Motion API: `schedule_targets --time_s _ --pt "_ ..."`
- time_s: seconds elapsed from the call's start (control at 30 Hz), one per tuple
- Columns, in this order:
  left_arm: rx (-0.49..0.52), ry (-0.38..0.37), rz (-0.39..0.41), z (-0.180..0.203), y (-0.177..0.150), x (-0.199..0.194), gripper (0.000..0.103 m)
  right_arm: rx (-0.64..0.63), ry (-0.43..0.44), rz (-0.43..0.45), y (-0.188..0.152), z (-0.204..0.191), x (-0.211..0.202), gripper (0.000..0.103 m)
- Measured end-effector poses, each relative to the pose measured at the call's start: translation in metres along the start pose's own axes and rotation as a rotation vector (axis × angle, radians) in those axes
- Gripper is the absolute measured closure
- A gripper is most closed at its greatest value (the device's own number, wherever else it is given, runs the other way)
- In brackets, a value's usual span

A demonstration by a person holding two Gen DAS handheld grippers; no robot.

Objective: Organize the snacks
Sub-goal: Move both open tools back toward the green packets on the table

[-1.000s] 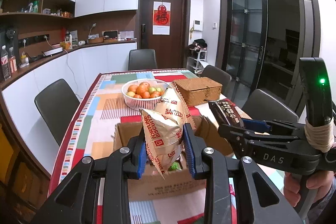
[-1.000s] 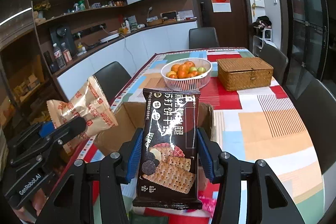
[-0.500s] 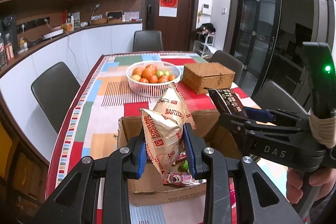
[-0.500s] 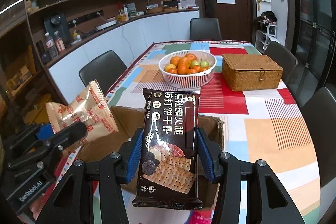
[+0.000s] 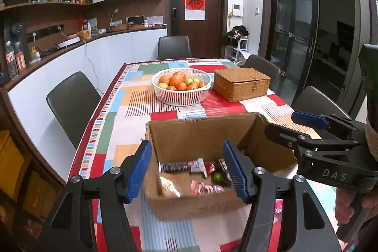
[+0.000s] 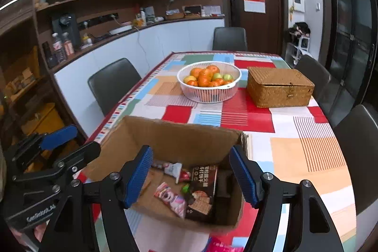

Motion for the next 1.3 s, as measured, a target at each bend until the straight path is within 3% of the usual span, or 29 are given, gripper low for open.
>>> schedule_targets --time_s 0.3,0.57,0.9,1.3 --pt "0.004 -0.018 -0.007 0.009 -0.027 -0.054 0.039 -0.112 0.055 0.036 -0.022 -0.025 -0.055 0.033" --pt "0.071 -0.021 -0.081 0.018 -0.069 -0.082 0.037 -0.174 0.105 0.004 -0.053 -0.040 -0.079 0.033" --pt "0.143 -0.039 -0.225 0.018 -0.123 -0.088 0.037 -0.330 0.216 -0.184 -0.117 -0.070 -0.079 0.033" --pt "0.211 -0.134 -0.373 0.019 -0.178 -0.069 0.037 -0.440 0.315 -0.452 -0.184 -0.084 -0.051 0.033"
Point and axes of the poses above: each gripper's, at about its wrist camera, not at the fingertips, and x roughly the way its jaws point, z to its right, y to its top, the point moved 5 cm from there along x, roughly the way its jaws point, and after that the axes turned 15 degrees about z, right-handed, at the moved point
